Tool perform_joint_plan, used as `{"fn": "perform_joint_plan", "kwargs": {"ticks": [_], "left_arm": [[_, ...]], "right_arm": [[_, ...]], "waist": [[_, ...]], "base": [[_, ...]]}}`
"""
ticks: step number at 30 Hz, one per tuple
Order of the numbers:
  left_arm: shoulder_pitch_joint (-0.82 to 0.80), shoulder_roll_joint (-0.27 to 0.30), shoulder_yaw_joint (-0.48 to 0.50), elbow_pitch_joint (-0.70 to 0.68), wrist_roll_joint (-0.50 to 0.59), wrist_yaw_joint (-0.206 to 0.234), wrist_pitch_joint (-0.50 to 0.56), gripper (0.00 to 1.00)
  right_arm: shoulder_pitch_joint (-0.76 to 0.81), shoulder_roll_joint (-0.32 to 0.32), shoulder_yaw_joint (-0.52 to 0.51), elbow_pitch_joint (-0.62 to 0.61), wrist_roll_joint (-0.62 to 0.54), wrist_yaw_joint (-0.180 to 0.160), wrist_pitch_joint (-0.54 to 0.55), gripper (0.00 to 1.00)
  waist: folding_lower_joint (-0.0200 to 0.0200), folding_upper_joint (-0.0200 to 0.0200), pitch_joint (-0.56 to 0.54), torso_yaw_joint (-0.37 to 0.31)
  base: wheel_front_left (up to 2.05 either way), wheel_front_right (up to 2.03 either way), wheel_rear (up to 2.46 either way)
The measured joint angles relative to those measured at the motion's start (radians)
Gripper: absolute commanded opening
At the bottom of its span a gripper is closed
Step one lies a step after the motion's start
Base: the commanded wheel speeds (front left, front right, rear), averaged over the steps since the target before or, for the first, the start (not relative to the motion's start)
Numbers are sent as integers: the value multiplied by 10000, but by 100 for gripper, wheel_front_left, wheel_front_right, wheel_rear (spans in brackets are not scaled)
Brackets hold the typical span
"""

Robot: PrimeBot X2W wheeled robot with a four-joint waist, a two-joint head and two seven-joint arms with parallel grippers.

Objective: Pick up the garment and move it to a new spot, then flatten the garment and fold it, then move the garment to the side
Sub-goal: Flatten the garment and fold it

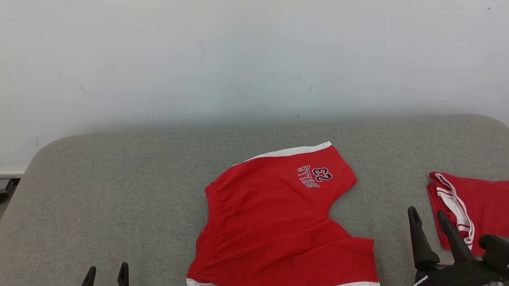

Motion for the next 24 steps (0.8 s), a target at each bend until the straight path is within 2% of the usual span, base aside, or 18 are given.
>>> {"fn": "perform_joint_plan", "kwargs": {"ticks": [8, 24], "left_arm": [[121, -40, 65, -318, 136, 4, 194, 100], [310, -132, 311, -713, 313, 12, 633, 100]], "right_arm": [[0, 10, 79, 167, -36, 117, -171, 100], [-9, 8, 100, 412, -42, 134, -351, 100]], "waist": [[0, 0, 55, 80], [1, 0, 223, 62]], "base": [[0, 0, 0], [0, 0, 0]]}}
